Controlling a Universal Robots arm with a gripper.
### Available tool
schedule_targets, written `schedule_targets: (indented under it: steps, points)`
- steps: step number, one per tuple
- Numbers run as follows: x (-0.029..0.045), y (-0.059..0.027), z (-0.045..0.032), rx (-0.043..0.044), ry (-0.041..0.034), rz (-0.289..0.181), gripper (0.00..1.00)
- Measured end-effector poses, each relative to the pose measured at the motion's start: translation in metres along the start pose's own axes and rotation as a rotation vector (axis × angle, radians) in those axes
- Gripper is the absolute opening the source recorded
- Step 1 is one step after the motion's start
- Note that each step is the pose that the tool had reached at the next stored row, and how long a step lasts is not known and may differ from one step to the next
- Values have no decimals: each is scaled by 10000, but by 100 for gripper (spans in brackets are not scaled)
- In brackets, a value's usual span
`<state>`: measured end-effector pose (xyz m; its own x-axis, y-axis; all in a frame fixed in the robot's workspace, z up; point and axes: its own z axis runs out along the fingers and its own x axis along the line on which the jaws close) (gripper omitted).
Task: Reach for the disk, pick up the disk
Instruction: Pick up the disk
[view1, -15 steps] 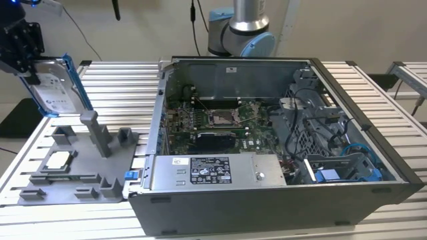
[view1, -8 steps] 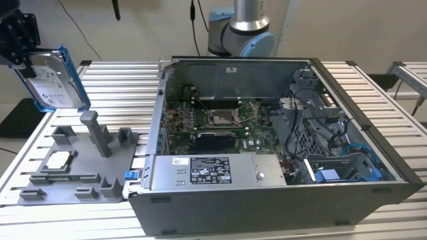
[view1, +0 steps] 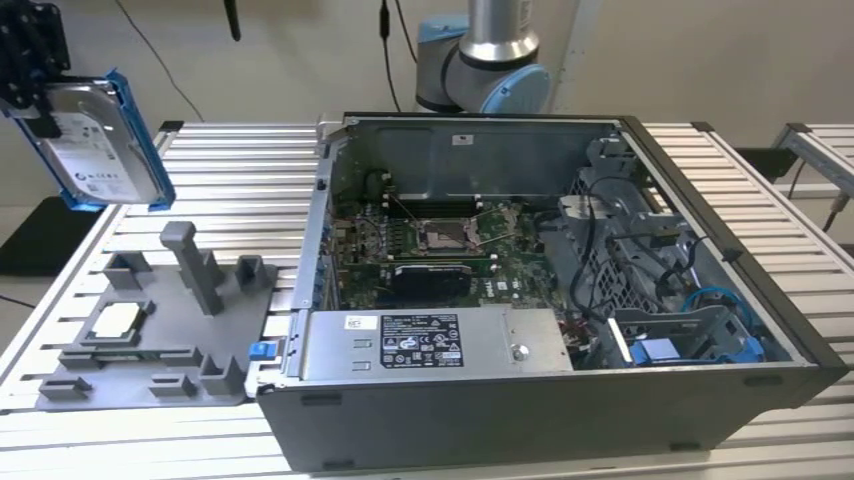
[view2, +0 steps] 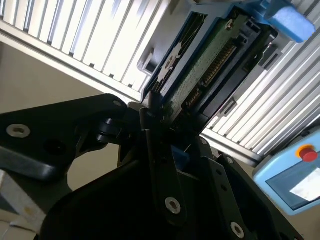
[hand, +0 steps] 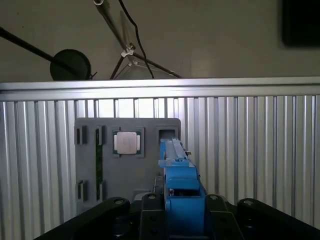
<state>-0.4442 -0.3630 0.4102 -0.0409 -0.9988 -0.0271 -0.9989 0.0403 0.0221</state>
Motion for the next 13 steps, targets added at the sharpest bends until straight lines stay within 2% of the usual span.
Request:
schedule_targets:
  steps: [13]
  points:
    - [-9,8,-349,0,0,-3,0]
